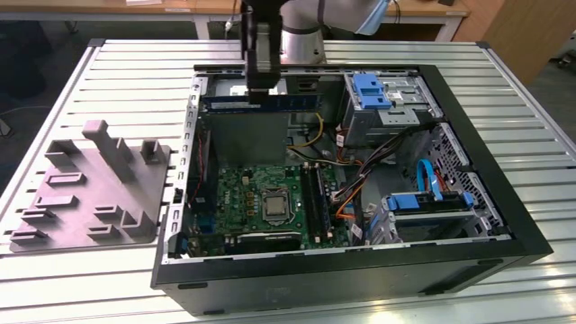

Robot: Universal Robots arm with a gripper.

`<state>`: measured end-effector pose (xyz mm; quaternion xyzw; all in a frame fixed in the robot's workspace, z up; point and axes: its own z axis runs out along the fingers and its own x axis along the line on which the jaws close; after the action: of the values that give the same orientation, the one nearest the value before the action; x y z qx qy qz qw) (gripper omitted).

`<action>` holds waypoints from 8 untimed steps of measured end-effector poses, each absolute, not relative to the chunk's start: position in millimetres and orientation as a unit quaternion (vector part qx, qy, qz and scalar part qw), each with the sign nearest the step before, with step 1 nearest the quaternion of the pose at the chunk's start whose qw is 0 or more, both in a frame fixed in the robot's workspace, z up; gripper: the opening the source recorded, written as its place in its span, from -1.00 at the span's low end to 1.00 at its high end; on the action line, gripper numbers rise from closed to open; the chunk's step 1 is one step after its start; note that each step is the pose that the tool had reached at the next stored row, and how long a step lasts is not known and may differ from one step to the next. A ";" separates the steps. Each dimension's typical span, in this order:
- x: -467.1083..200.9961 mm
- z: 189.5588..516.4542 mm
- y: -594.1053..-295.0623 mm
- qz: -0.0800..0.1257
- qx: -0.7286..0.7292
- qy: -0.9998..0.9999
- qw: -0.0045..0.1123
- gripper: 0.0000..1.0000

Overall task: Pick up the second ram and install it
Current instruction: 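Pick up the second ram and move it above second insertion slot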

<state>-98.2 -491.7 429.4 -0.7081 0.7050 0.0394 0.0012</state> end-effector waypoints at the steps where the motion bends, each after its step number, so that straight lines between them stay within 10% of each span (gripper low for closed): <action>1: -94.0 429.2 -491.7 0.039 -0.708 0.705 0.001 -0.77; 8: -81.6 427.2 -491.8 0.039 -0.708 0.705 0.001 -0.77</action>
<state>-81.6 -491.8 427.2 -0.7081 0.7050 0.0395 0.0011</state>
